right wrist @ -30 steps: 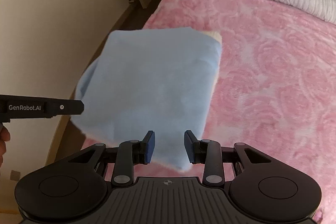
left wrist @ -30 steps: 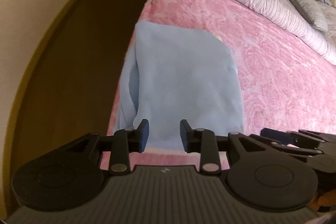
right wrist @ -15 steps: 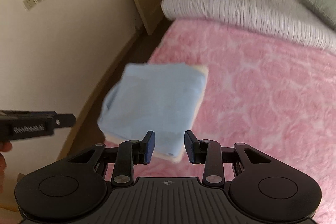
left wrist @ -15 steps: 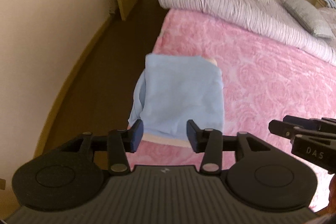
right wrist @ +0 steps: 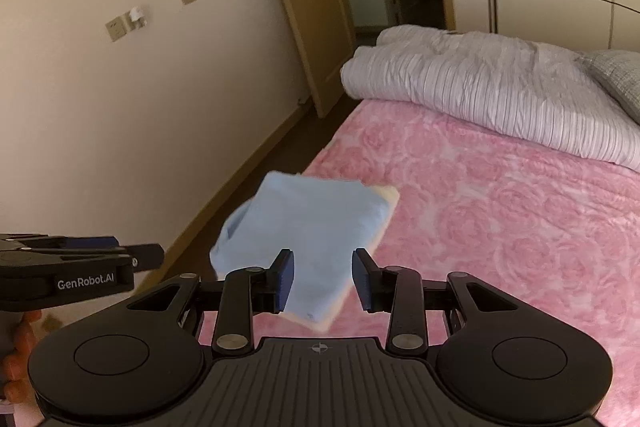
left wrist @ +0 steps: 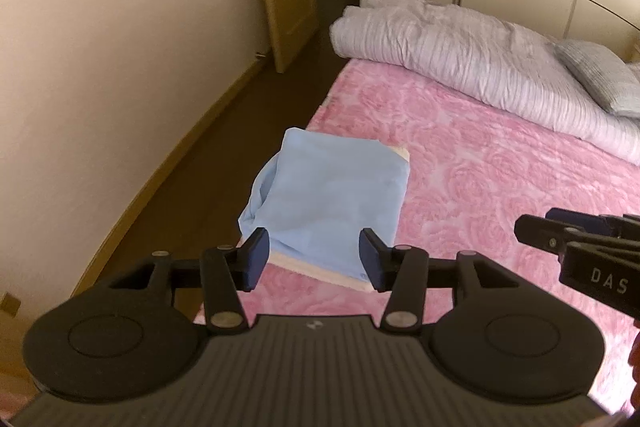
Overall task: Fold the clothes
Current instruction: 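Lift both open tools away from the stacked clothes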
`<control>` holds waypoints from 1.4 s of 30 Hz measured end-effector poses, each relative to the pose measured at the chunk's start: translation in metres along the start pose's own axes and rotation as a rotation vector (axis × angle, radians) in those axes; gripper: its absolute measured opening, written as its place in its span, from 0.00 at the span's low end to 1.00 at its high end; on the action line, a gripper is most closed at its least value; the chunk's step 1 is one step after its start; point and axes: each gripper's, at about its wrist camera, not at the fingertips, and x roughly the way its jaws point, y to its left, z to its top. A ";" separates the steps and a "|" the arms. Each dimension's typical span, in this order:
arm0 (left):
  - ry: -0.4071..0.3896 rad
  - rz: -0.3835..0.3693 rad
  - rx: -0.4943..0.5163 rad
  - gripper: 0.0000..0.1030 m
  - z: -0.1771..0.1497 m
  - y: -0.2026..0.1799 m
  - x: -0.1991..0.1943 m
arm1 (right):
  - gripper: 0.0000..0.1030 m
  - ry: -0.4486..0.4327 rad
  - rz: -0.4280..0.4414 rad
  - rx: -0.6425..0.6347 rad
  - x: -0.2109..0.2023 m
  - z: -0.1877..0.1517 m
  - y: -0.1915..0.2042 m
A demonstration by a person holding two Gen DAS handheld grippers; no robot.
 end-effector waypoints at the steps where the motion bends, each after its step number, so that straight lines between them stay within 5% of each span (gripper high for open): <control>1: -0.007 0.010 -0.014 0.44 -0.004 -0.007 -0.005 | 0.35 0.005 0.010 0.002 -0.005 -0.001 -0.007; 11: 0.048 0.060 -0.135 0.43 -0.049 -0.070 -0.042 | 0.35 0.084 0.092 -0.048 -0.048 -0.012 -0.072; 22: 0.135 0.134 -0.263 0.43 -0.092 -0.112 -0.062 | 0.35 0.251 0.166 -0.146 -0.050 -0.034 -0.109; 42: 0.192 0.192 -0.337 0.43 -0.082 -0.150 -0.032 | 0.43 0.353 0.098 -0.265 -0.016 -0.018 -0.152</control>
